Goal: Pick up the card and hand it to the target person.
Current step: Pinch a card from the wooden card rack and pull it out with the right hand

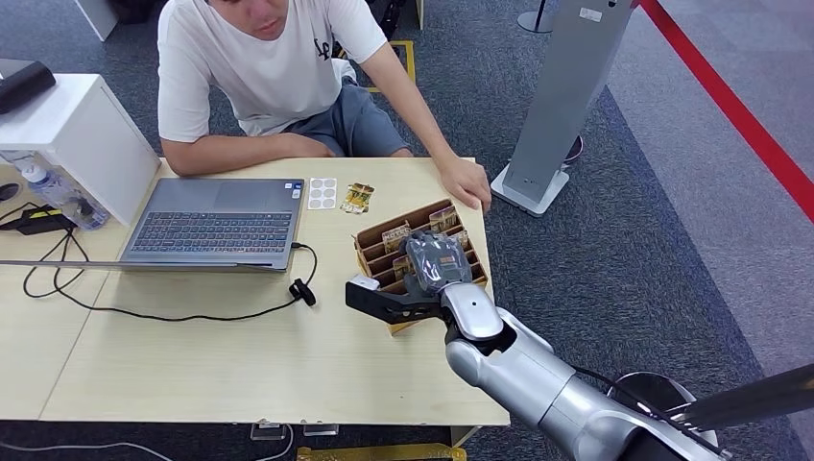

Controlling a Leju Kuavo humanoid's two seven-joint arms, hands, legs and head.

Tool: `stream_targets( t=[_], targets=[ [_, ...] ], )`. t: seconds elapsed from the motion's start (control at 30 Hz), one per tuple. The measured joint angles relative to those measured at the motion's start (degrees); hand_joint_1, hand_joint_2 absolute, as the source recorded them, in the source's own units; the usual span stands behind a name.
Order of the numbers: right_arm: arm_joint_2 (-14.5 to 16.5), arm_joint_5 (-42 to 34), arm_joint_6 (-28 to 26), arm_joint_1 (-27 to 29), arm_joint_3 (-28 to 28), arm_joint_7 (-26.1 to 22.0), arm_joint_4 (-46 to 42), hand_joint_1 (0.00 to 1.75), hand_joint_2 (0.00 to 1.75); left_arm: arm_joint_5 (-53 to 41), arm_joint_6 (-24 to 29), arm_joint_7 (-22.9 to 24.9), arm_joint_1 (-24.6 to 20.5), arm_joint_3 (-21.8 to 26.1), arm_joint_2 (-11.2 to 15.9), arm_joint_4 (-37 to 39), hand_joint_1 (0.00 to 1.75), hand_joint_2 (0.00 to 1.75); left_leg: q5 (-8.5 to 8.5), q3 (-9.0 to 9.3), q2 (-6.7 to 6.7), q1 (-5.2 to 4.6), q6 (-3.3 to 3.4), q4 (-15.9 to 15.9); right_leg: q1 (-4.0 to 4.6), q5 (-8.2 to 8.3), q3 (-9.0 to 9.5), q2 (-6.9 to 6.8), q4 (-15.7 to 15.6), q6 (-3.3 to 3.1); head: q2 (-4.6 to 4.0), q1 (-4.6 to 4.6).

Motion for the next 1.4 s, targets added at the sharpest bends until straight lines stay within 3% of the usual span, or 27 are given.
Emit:
stream_targets(
  t=[0.43,0.57,0.8,1.4],
  targets=[
    [0.0,-0.6,0.1,0.0,0.0,-0.1,1.2,0.82,1.75,0.0,-0.1,0.0,0.0,-0.2,0.0,0.0,0.00,0.00,0.00,0.01,0.00,0.00,0.00,0.0,0.00,0.00,0.00,0.00,0.0,0.00,0.00,0.00],
    [0.0,-0.7,0.1,0.0,0.0,-0.2,1.6,1.14,1.75,0.0,-0.2,0.0,0.0,-0.2,0.0,0.0,0.00,0.00,0.00,0.01,0.00,0.00,0.00,0.0,0.00,0.00,0.00,0.00,0.0,0.00,0.00,0.01],
    [0.0,-0.8,-0.2,0.0,0.0,-0.6,2.0,1.37,1.75,0.0,-0.2,0.0,-0.1,-0.2,0.0,0.0,0.00,0.00,0.00,0.01,0.00,0.00,0.00,0.0,0.00,0.00,0.00,0.00,0.0,0.00,0.00,0.00],
    [0.3,-1.1,-0.4,-0.3,0.0,-1.1,2.5,1.43,1.75,-1.0,-0.7,-0.4,-0.4,-0.6,0.0,0.0,0.00,0.00,0.00,0.03,0.00,0.00,0.00,0.0,0.00,0.00,0.02,0.00,0.0,0.00,0.00,-0.01]
  ],
)
